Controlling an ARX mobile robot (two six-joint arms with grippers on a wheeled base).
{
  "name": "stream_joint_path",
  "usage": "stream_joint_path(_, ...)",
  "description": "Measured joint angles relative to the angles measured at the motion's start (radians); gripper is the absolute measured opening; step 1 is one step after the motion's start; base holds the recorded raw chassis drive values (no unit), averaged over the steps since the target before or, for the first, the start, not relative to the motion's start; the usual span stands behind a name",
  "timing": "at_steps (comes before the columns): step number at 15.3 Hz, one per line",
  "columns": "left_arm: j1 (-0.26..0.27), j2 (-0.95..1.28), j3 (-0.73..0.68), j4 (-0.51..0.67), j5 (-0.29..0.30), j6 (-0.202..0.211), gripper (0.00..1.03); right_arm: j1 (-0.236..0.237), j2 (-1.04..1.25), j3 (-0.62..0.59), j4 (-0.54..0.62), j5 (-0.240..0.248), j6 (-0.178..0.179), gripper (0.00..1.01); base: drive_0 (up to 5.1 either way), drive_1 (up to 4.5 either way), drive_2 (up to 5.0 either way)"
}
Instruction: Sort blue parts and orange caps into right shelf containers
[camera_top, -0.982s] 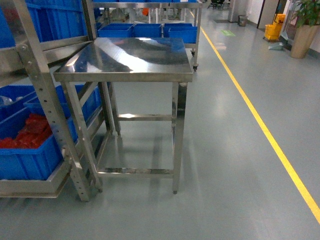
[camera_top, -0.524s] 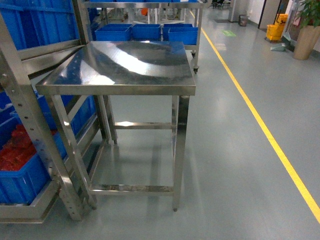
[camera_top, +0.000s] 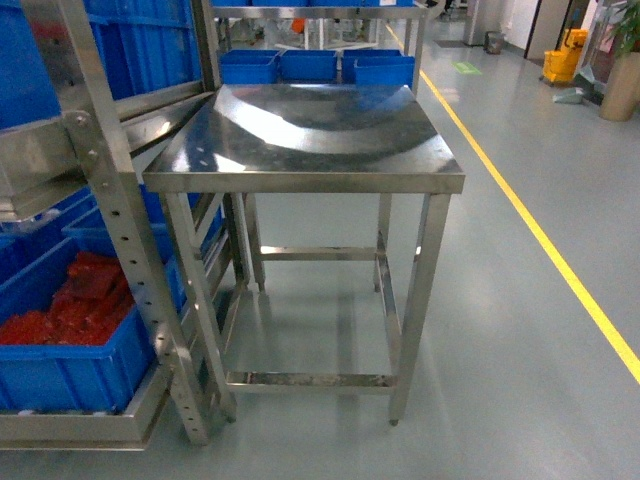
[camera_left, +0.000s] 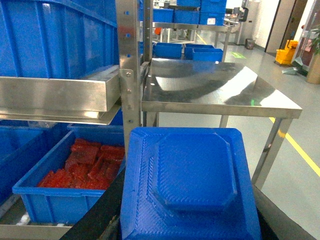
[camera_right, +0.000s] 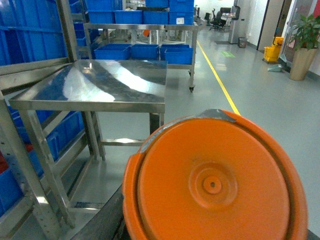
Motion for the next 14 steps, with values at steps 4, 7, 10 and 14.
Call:
stream_joint_path(4, 0.0, 0.0, 0.0, 0.0, 0.0, 0.0, 0.41, 0.0, 0.0, 0.0, 0.002, 0.0, 0.0, 0.43, -5.0, 2.44, 2.4)
stream_joint_path(7, 0.0, 0.0, 0.0, 0.0, 0.0, 0.0, 0.41, 0.0, 0.0, 0.0, 0.005, 0.0, 0.0, 0.43, -5.1, 2.4, 2.4)
stream_joint_path(10, 0.0, 0.0, 0.0, -0.001, 0.0, 0.0, 0.41, 0.0, 0.0, 0.0, 0.002, 0.0, 0.0, 0.43, -5.1, 2.4, 2.4)
stream_joint_path(14, 0.0, 0.0, 0.0, 0.002, 0.0, 0.0, 0.41, 0.0, 0.0, 0.0, 0.006, 0.0, 0.0, 0.43, -5.1, 2.38, 2.4)
